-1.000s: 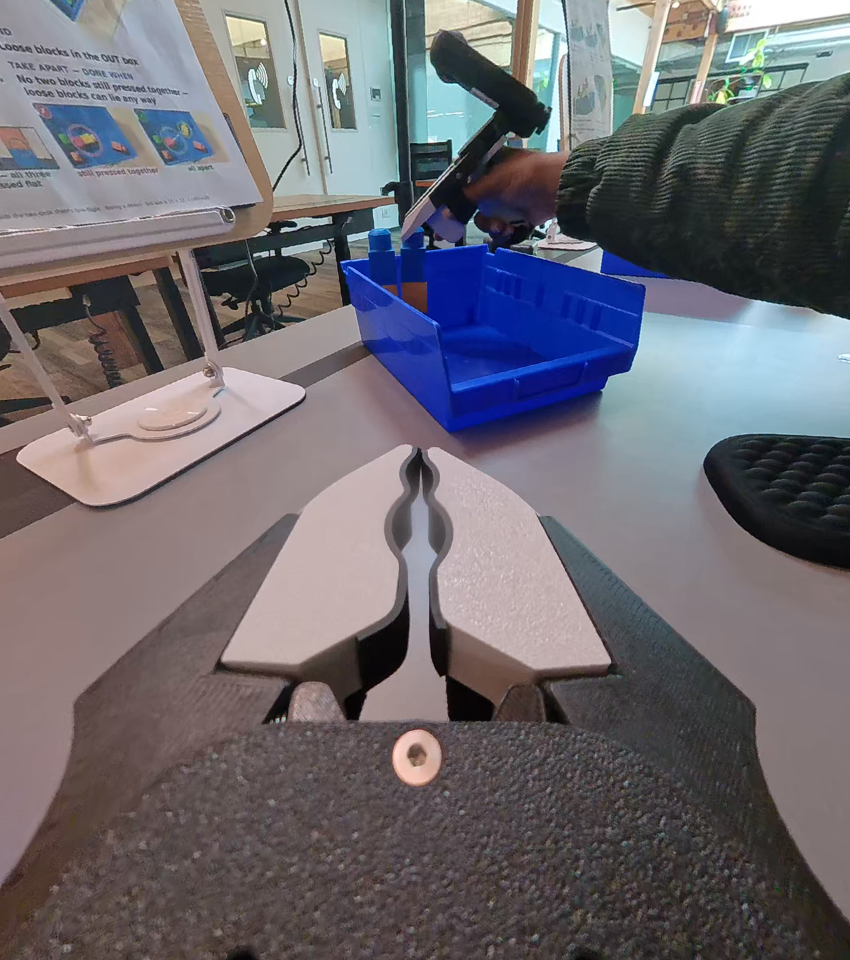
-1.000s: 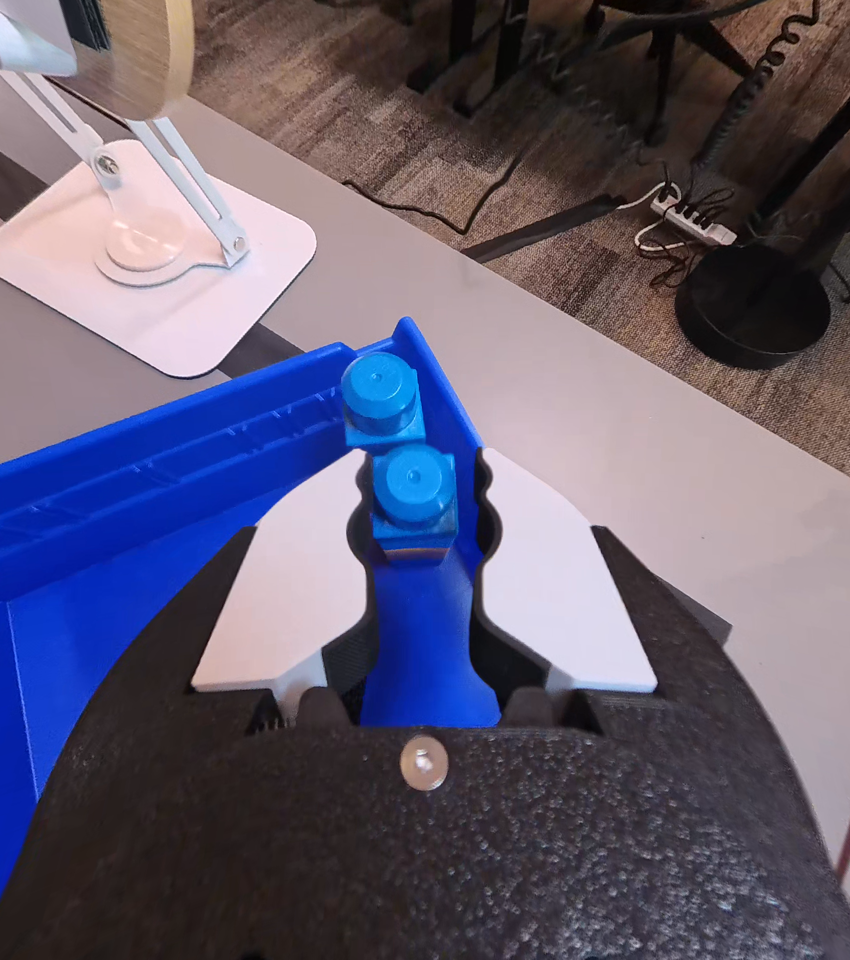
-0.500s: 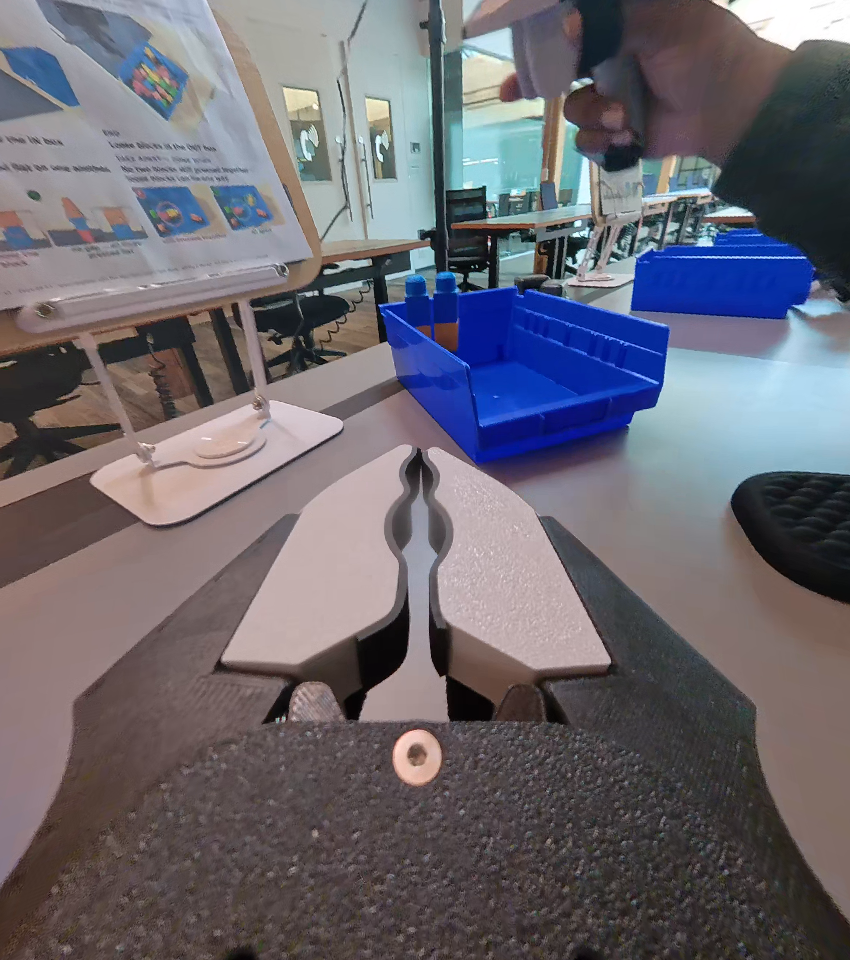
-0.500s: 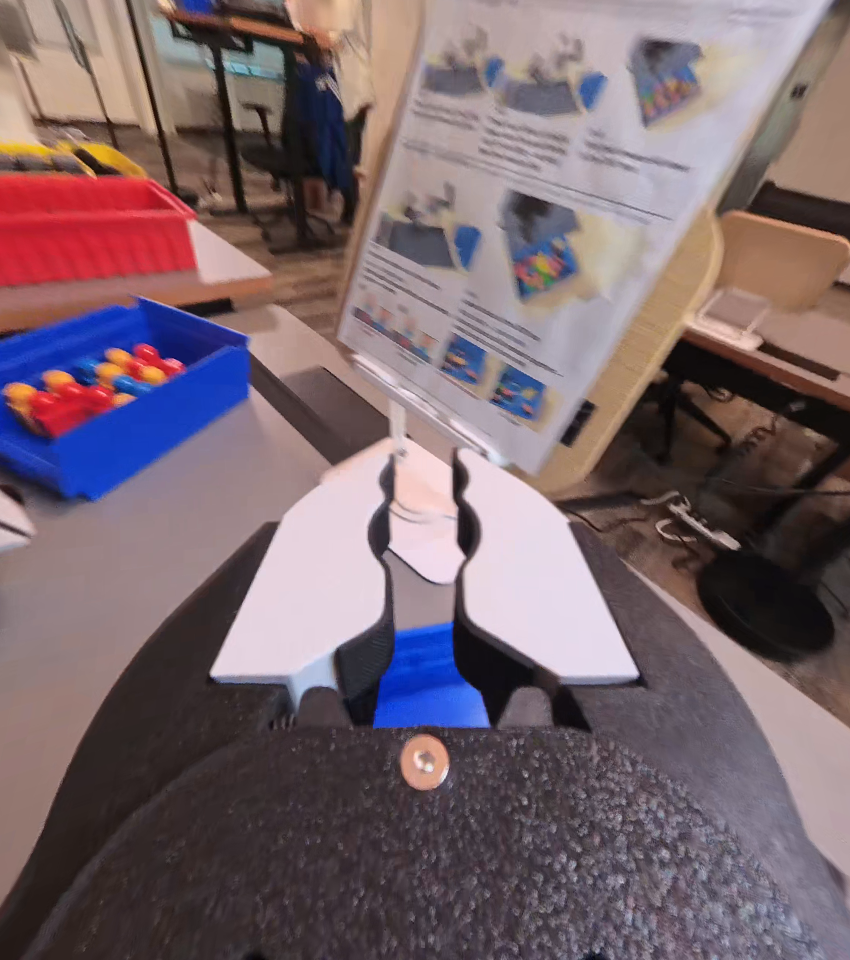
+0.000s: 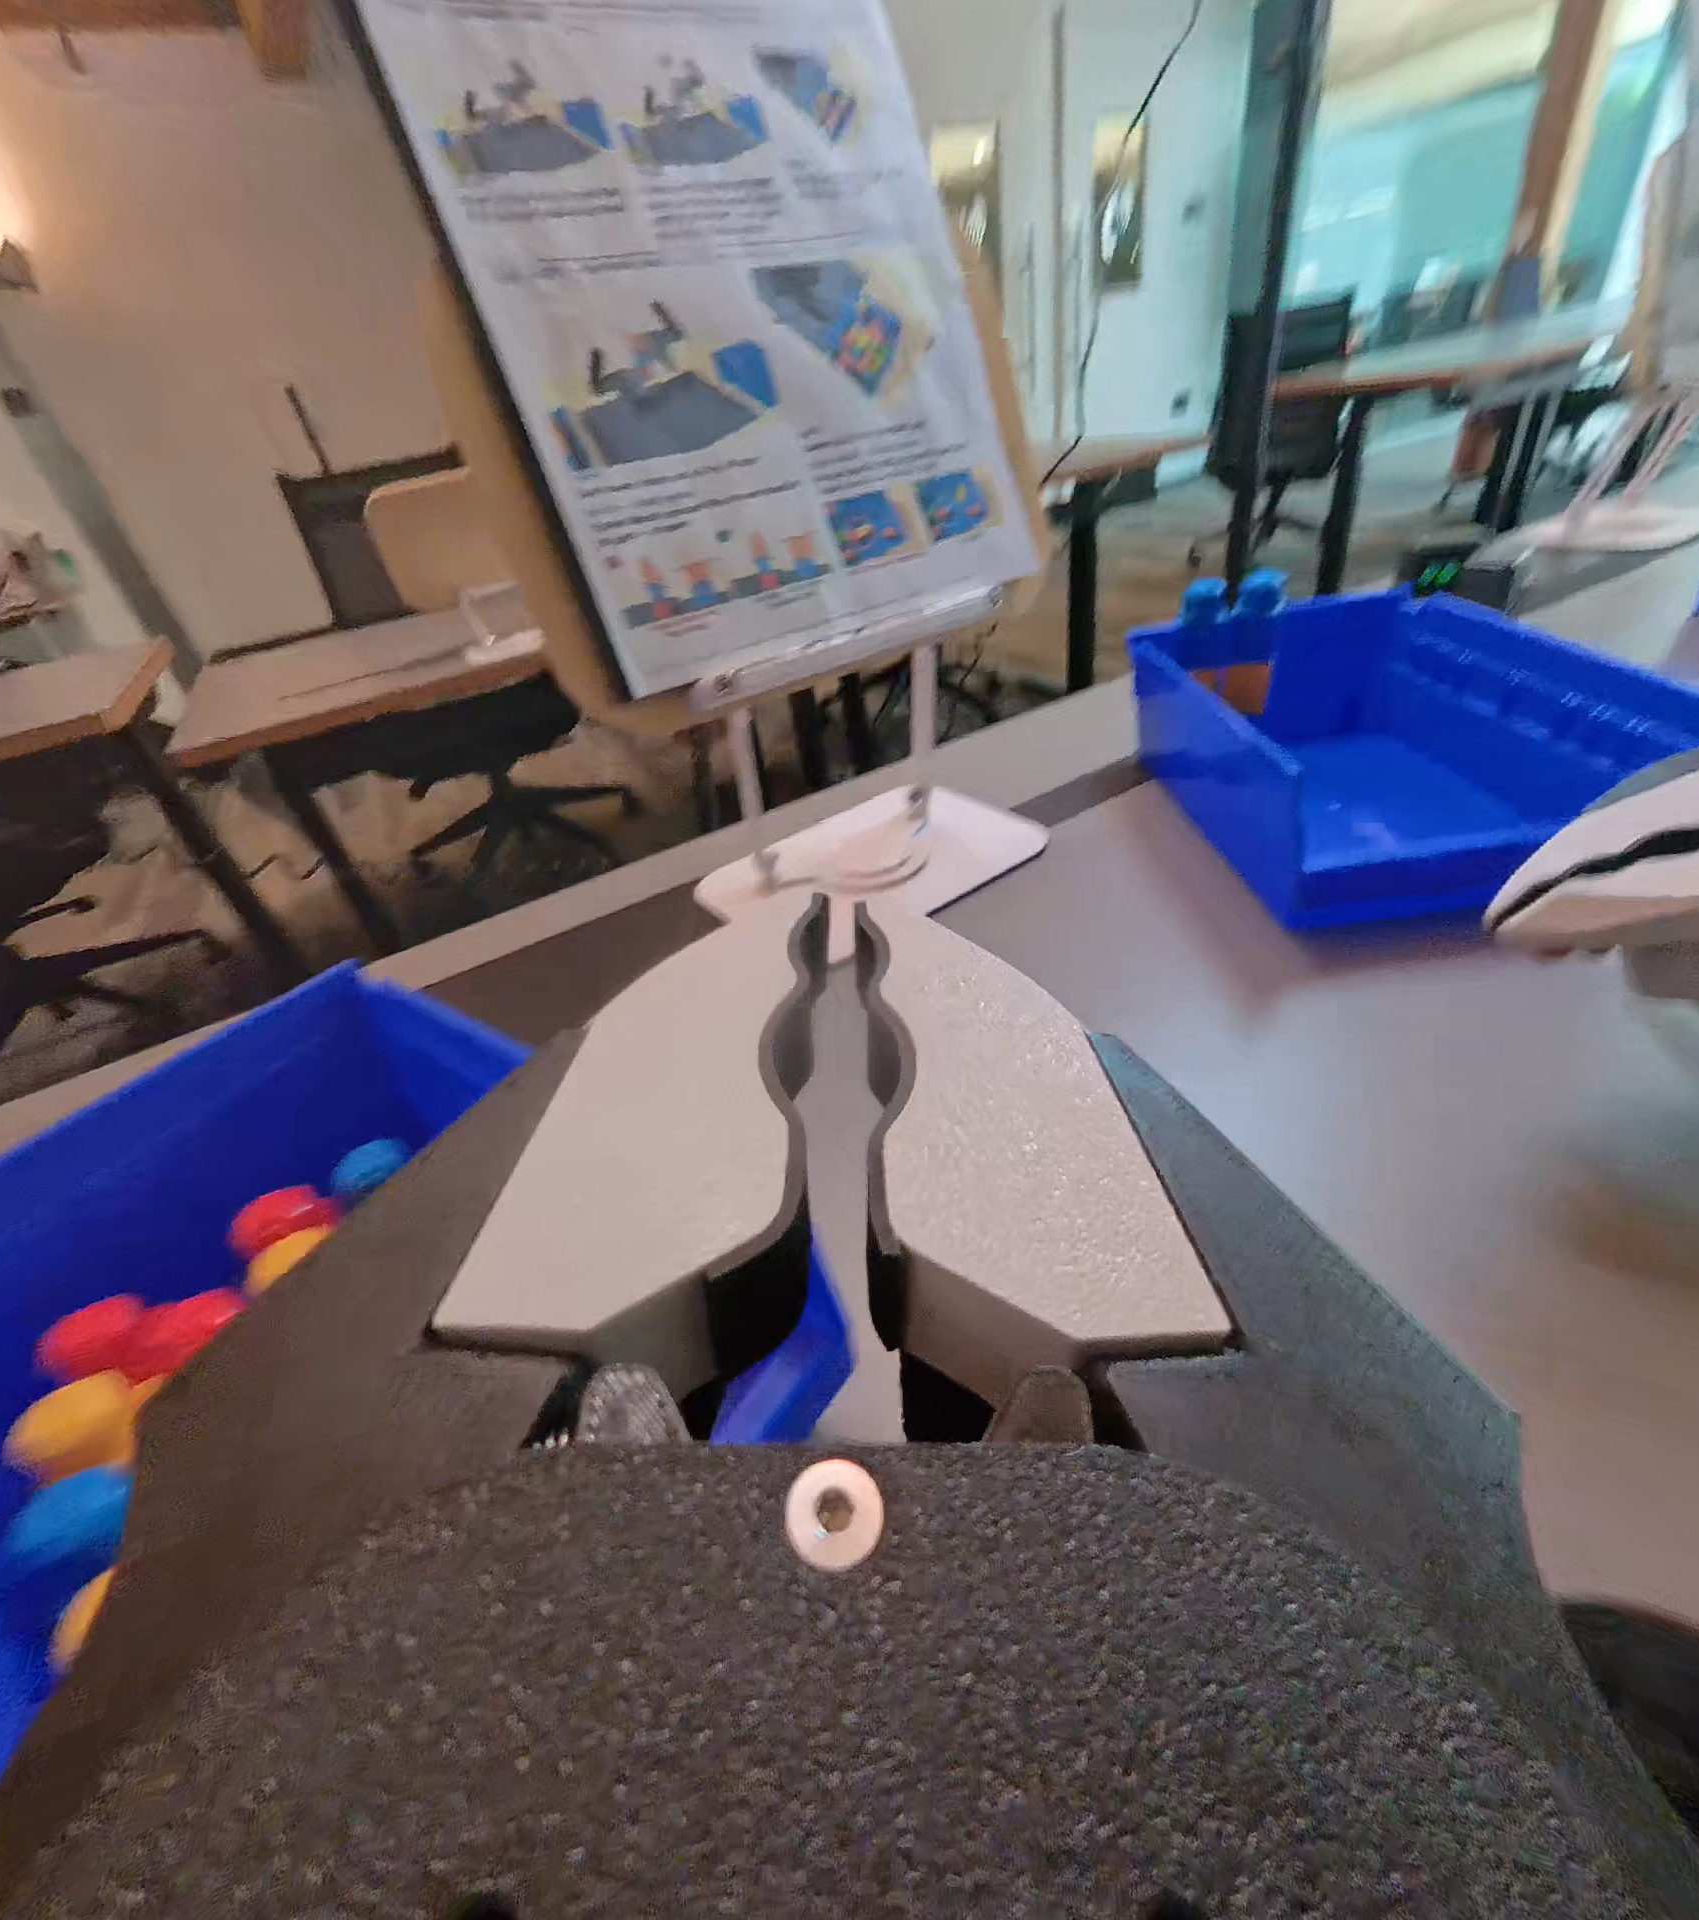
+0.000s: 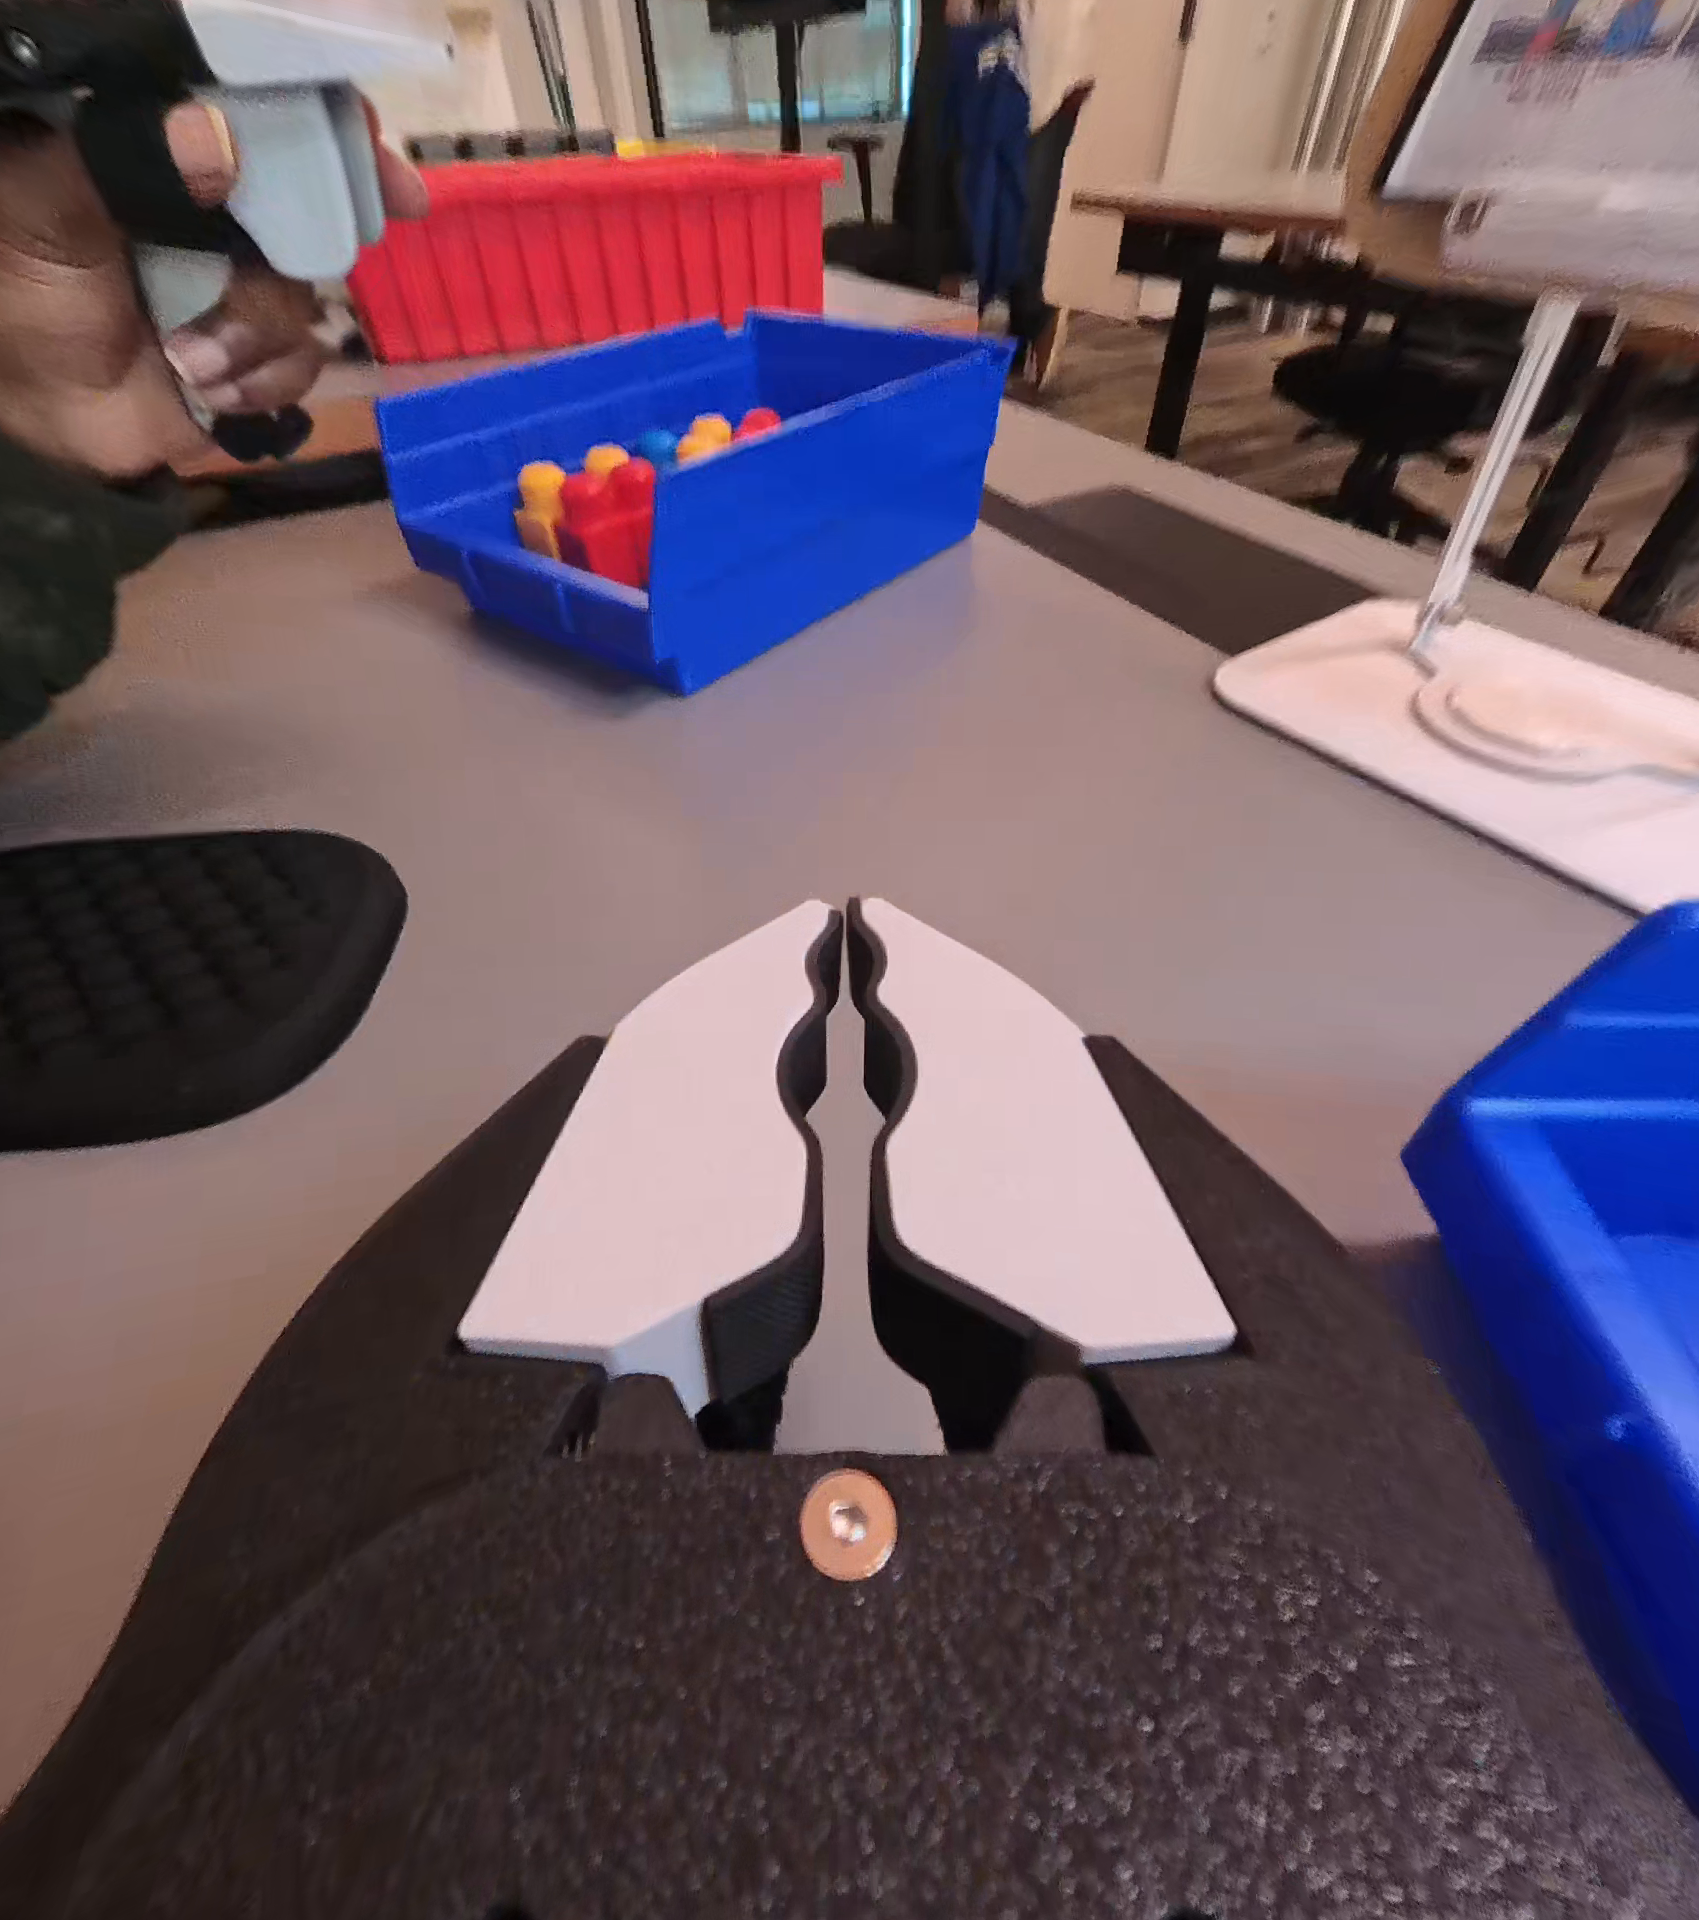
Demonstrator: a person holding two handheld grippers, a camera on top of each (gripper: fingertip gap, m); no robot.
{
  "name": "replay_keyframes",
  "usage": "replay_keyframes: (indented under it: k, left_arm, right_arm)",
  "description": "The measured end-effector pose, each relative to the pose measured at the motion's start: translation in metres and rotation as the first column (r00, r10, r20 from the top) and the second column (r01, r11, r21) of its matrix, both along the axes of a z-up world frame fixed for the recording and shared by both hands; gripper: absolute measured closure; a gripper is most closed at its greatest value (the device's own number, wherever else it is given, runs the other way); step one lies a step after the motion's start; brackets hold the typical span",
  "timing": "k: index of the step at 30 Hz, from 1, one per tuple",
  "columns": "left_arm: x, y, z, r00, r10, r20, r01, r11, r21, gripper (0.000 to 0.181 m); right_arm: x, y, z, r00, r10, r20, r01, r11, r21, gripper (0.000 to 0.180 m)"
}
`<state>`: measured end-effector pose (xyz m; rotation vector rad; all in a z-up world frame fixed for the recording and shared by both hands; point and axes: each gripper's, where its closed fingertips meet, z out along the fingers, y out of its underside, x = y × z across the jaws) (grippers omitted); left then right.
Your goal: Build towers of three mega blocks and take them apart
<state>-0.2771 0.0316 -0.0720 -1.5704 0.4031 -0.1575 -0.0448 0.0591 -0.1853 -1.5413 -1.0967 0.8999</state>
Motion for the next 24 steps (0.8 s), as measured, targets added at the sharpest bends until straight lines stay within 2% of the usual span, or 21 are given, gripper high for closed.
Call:
replay_keyframes:
  k: [4, 7, 9, 12, 16, 19, 22, 24]
  left_arm:
    - [-0.059, -0.010, 0.022, 0.985, 0.089, -0.148, -0.105, 0.989, -0.100, 0.168]
    - [-0.097, -0.006, 0.016, 0.952, 0.088, -0.294, -0.160, 0.960, -0.231, 0.161]
    - [-0.115, -0.002, -0.002, 0.928, 0.016, -0.372, -0.161, 0.918, -0.362, 0.153]
    - [-0.130, -0.002, -0.045, 0.893, -0.151, -0.424, -0.136, 0.807, -0.574, 0.149]
    - [-0.148, -0.010, -0.108, 0.784, -0.367, -0.501, -0.209, 0.603, -0.770, 0.143]
    - [-0.161, -0.011, -0.139, 0.732, -0.451, -0.511, -0.278, 0.487, -0.828, 0.139]
    - [-0.171, -0.004, -0.160, 0.679, -0.497, -0.540, -0.343, 0.437, -0.832, 0.137]
    - [-0.178, 0.003, -0.170, 0.642, -0.506, -0.576, -0.387, 0.435, -0.813, 0.140]
  right_arm:
    - [-0.001, 0.003, 0.002, 1.000, 0.013, -0.021, -0.013, 1.000, -0.016, 0.179]
    - [0.000, 0.003, 0.004, 0.999, 0.011, -0.032, -0.011, 1.000, -0.021, 0.178]
    - [0.001, 0.003, 0.004, 0.999, 0.005, -0.034, -0.006, 1.000, -0.025, 0.178]
    - [0.001, 0.004, 0.002, 0.999, 0.005, -0.037, -0.007, 0.999, -0.047, 0.178]
    - [0.001, 0.005, -0.004, 1.000, 0.003, -0.025, -0.005, 0.997, -0.071, 0.178]
    - [0.002, 0.004, -0.008, 1.000, 0.009, -0.012, -0.010, 0.996, -0.083, 0.178]
    - [0.002, 0.004, -0.011, 1.000, 0.017, -0.003, -0.018, 0.996, -0.090, 0.178]
    - [0.001, 0.003, -0.013, 1.000, 0.024, 0.005, -0.023, 0.995, -0.094, 0.178]
